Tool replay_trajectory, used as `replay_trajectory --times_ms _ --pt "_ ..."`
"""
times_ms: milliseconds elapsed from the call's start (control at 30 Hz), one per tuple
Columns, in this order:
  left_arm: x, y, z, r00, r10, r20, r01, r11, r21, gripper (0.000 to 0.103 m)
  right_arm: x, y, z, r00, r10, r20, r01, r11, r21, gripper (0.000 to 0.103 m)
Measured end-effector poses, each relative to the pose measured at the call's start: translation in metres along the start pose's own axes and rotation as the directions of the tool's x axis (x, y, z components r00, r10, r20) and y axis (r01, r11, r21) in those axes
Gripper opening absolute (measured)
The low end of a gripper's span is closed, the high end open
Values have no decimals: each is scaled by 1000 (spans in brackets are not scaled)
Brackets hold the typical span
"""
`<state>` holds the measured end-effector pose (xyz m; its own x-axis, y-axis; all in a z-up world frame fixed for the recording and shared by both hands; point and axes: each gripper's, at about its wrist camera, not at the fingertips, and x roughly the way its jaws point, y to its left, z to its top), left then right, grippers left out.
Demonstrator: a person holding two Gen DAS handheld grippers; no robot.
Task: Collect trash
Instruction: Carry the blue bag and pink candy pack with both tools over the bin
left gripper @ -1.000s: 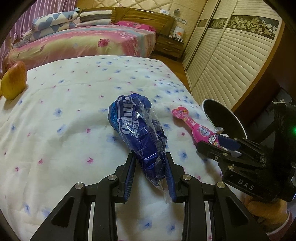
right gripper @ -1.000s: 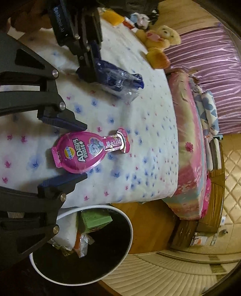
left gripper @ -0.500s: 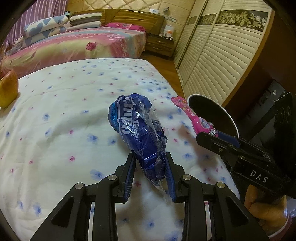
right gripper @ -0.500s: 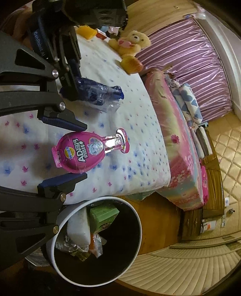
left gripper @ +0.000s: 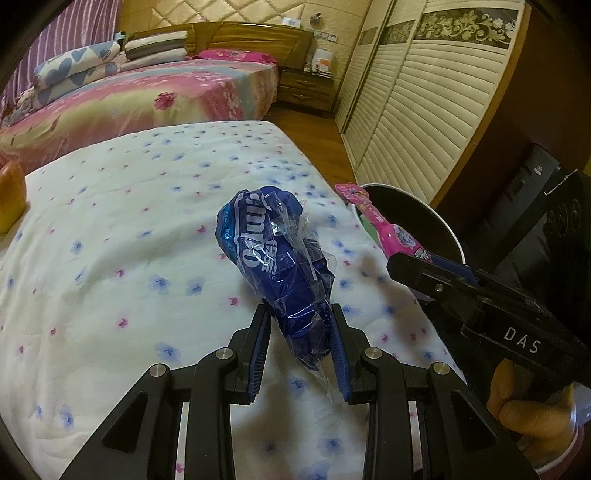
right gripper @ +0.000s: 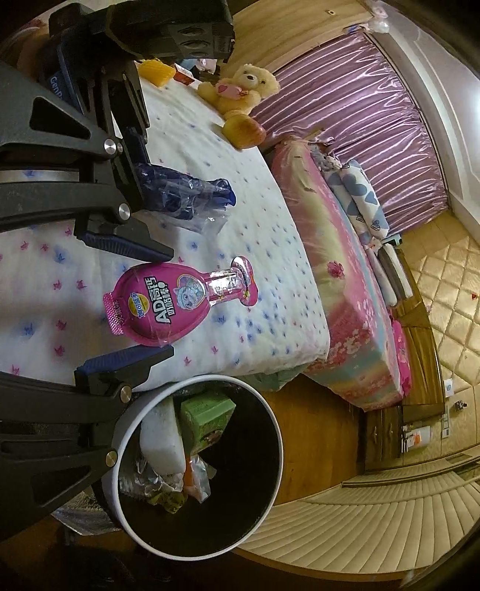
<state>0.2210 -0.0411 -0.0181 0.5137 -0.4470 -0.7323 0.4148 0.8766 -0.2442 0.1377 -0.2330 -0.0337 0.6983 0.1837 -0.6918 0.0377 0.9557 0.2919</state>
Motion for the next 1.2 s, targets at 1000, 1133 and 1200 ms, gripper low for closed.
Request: replay_trajectory --times_ms 1000,1133,1200 --pt "15 -37 13 999 -37 -18 38 996 82 30 -23 -28 -4 999 -39 32 37 997 68 46" --pt "19 -43 14 999 -43 -23 45 995 93 30 -26 -33 -4 998 -46 35 44 996 77 46" --pt "20 -45 15 999 -45 -25 47 994 97 30 -27 -35 -4 998 -49 37 46 996 81 46"
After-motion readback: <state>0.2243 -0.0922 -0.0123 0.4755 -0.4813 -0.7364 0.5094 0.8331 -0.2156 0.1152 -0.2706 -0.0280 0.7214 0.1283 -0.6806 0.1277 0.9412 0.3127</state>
